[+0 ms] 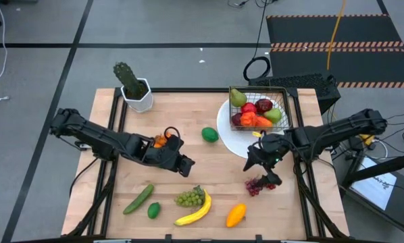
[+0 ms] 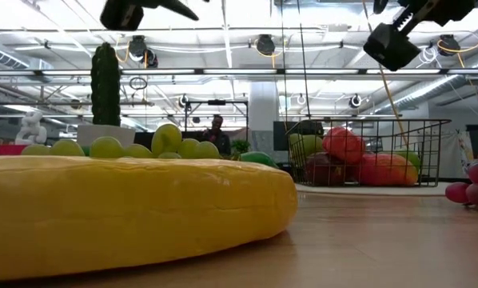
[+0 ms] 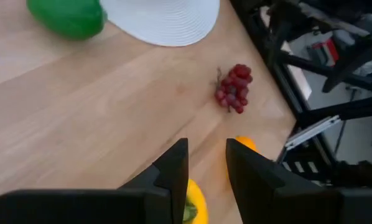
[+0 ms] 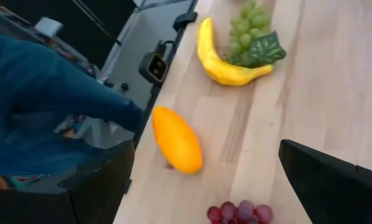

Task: Build produce basket
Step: Put the mango into the gold wire basket

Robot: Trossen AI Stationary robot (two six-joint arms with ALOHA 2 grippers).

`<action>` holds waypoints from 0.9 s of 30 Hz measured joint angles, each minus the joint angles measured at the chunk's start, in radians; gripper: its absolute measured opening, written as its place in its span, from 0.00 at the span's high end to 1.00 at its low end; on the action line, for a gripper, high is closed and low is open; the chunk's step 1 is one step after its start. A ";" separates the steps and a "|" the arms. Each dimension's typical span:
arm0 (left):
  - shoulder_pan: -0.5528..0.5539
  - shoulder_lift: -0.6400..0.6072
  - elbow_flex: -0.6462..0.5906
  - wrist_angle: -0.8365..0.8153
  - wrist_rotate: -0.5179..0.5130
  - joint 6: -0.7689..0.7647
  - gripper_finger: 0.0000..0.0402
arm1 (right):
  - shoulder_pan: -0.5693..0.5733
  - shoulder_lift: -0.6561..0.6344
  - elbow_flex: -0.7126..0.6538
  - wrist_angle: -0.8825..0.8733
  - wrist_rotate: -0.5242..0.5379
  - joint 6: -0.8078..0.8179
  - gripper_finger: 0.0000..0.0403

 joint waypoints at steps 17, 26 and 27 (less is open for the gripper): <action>-0.062 0.014 0.002 0.204 -0.061 0.208 0.73 | 0.250 0.192 0.000 0.249 0.234 0.032 0.02; -0.113 0.014 0.002 0.177 -0.030 0.285 0.73 | 0.394 0.412 -0.001 0.407 0.234 0.075 0.02; -0.121 0.014 0.002 0.169 -0.045 0.286 0.73 | 0.406 0.431 -0.001 0.428 0.245 0.087 0.02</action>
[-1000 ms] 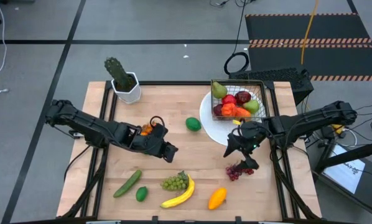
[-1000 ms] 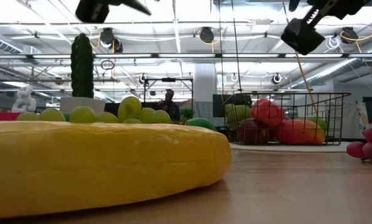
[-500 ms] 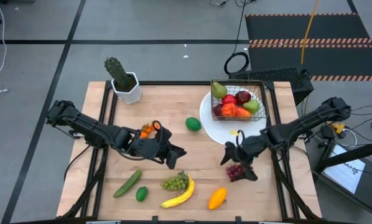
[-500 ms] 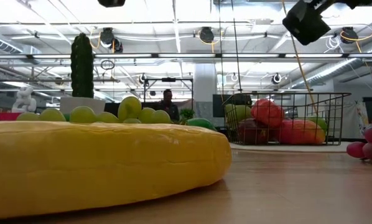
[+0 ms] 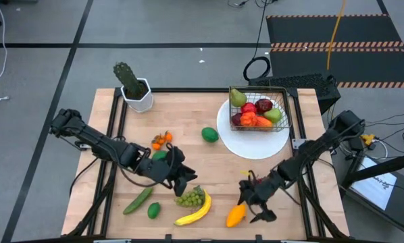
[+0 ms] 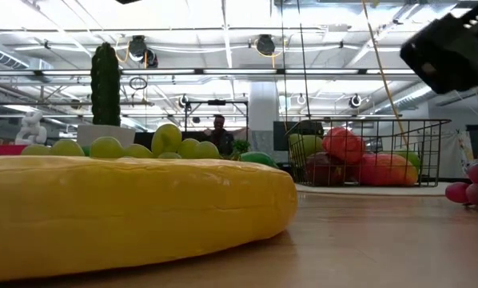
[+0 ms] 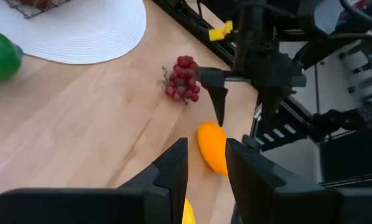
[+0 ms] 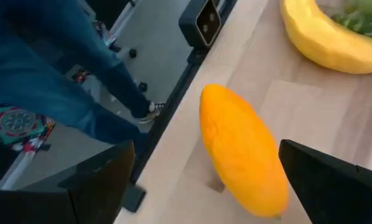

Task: Build produce basket
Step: Put the mango into the gold wire basket

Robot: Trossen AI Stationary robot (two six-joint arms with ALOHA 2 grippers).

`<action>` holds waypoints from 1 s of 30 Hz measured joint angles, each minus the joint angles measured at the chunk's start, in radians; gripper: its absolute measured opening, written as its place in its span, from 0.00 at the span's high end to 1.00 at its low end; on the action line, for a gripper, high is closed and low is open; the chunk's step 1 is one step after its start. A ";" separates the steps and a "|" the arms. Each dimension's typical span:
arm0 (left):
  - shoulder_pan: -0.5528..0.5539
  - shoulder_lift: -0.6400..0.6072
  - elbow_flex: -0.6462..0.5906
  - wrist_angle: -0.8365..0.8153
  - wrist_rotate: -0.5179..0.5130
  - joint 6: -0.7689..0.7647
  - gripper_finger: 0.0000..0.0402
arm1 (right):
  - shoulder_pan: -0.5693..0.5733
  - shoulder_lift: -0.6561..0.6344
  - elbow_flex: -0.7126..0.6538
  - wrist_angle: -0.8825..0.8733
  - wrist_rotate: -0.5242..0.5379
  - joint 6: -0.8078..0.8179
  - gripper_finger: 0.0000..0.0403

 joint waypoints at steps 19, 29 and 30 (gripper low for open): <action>-0.078 0.000 0.000 -0.069 -0.110 -0.018 0.73 | 0.031 0.220 0.000 0.133 0.132 -0.079 0.03; -0.094 0.000 0.000 -0.076 -0.109 -0.021 0.73 | 0.029 0.247 0.001 0.137 0.114 -0.050 0.21; -0.094 0.000 0.000 -0.076 -0.109 -0.020 0.73 | 0.029 0.245 0.001 0.135 0.113 -0.036 0.23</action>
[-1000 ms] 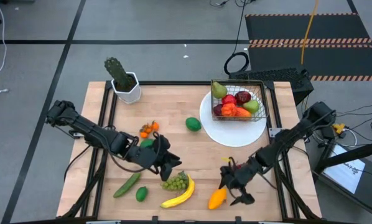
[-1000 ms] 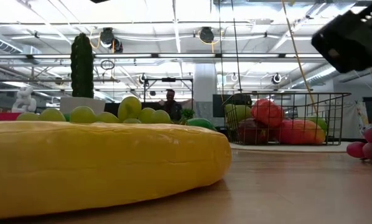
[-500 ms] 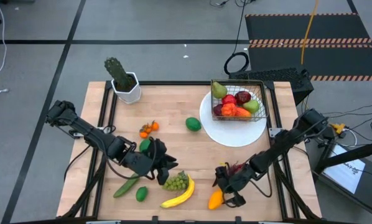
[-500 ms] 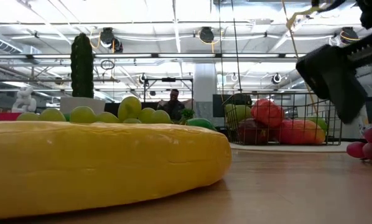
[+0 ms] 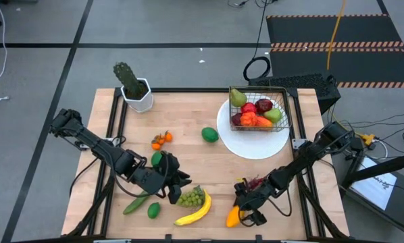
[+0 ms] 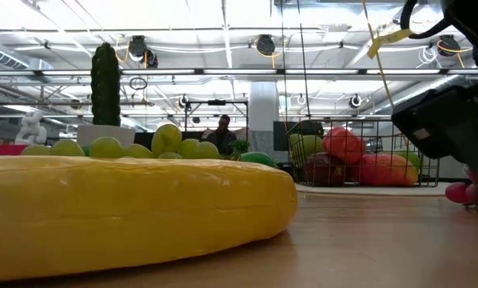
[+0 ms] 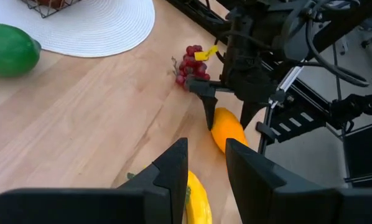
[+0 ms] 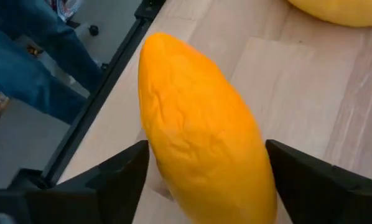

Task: Build produce basket
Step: Put the mango into the gold wire basket, then put the yellow mango into the gold wire basket

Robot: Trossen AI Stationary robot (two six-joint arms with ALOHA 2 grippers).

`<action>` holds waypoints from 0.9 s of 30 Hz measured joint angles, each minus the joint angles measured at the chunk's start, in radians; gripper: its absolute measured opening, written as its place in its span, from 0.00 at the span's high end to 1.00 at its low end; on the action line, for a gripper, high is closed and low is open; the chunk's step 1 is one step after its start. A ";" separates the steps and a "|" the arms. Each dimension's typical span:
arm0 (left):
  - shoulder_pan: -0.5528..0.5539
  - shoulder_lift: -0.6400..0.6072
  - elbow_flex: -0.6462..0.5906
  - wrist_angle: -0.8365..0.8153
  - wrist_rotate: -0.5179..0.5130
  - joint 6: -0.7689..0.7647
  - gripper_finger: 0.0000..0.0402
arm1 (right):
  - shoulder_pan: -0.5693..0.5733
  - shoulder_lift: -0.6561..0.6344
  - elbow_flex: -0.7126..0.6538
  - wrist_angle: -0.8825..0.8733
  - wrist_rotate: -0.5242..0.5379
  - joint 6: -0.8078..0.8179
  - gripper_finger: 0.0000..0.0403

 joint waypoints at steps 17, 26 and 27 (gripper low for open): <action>0.043 0.000 0.000 0.001 -0.017 0.035 0.73 | -0.063 -0.317 0.047 -0.005 0.122 0.245 0.56; 0.111 0.000 0.000 0.001 -0.017 0.036 0.73 | -0.165 -0.572 0.047 -0.122 0.209 0.190 0.70; 0.118 0.000 0.000 0.001 -0.017 0.036 0.73 | -0.179 -0.598 0.047 -0.142 0.214 0.189 0.71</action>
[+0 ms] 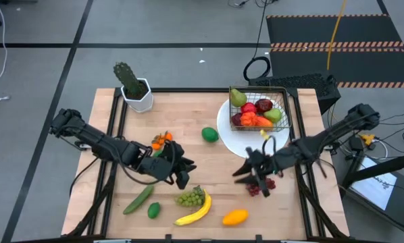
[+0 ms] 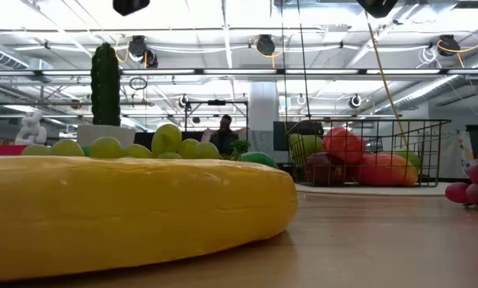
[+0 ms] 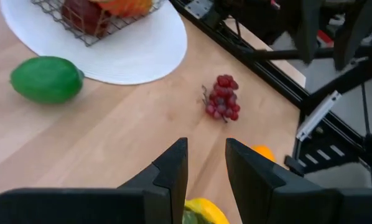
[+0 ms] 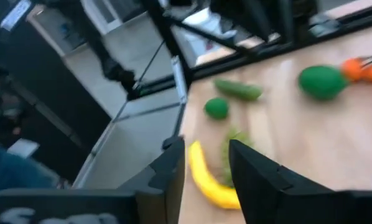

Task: Build produce basket
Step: Put the yellow mango into the gold wire basket

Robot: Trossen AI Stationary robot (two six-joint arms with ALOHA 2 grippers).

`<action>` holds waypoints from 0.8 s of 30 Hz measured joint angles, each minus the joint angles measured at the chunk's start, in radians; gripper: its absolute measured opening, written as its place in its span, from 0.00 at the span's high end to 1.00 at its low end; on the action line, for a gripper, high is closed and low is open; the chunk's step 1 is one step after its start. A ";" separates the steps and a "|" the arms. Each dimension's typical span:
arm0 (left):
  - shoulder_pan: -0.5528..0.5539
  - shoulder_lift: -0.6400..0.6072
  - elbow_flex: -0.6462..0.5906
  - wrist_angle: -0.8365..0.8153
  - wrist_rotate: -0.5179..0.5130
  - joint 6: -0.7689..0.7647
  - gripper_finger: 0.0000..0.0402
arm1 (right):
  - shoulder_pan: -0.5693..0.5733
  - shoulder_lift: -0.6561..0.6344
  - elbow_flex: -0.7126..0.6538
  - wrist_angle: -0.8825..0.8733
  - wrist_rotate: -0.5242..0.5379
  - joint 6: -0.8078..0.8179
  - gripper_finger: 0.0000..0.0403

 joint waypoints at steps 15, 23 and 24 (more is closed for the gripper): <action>0.098 0.000 0.000 -0.007 0.024 0.017 0.73 | -0.146 -0.223 -0.001 -0.392 -0.208 -0.129 0.82; 0.105 0.000 0.000 -0.028 0.036 0.017 0.73 | -0.114 -0.141 -0.009 -0.494 -0.338 -0.227 0.65; 0.105 0.000 0.000 -0.035 0.044 0.017 0.73 | -0.105 -0.121 -0.015 -0.494 -0.353 -0.242 0.61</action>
